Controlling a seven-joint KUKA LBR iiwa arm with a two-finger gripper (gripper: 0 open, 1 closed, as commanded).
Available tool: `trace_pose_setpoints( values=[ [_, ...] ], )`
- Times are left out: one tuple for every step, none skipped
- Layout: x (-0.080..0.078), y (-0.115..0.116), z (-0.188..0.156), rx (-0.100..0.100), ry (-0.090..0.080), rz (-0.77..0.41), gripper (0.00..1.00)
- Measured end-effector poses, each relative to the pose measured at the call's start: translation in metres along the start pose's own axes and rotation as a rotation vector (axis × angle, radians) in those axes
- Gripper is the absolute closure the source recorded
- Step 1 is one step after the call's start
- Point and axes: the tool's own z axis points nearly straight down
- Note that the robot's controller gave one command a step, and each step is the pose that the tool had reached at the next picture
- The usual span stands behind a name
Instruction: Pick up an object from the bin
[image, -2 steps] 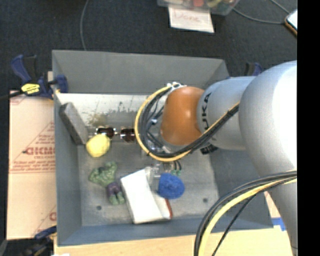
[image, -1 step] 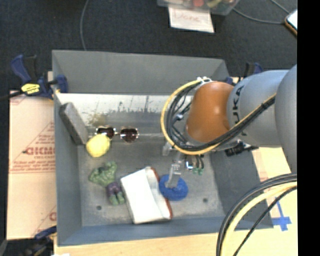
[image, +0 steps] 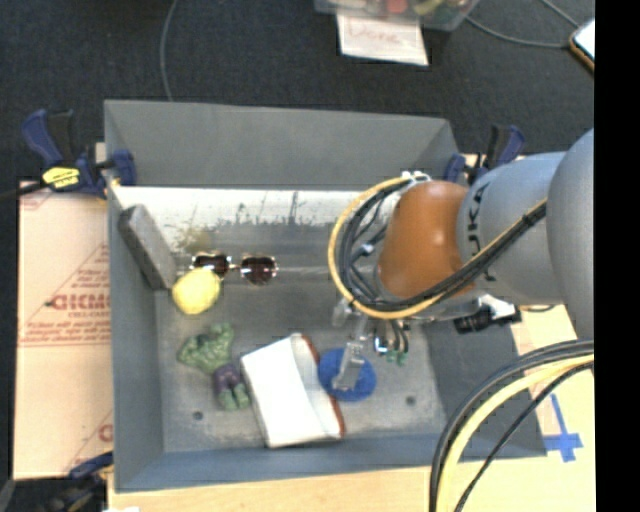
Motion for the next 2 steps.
trace_pose_setpoints(
  values=[
    [0.004, -0.012, 0.028, -0.001, -0.019, 0.021, 0.00],
    [0.014, -0.011, 0.026, -0.002, -0.015, 0.103, 1.00]
  ],
)
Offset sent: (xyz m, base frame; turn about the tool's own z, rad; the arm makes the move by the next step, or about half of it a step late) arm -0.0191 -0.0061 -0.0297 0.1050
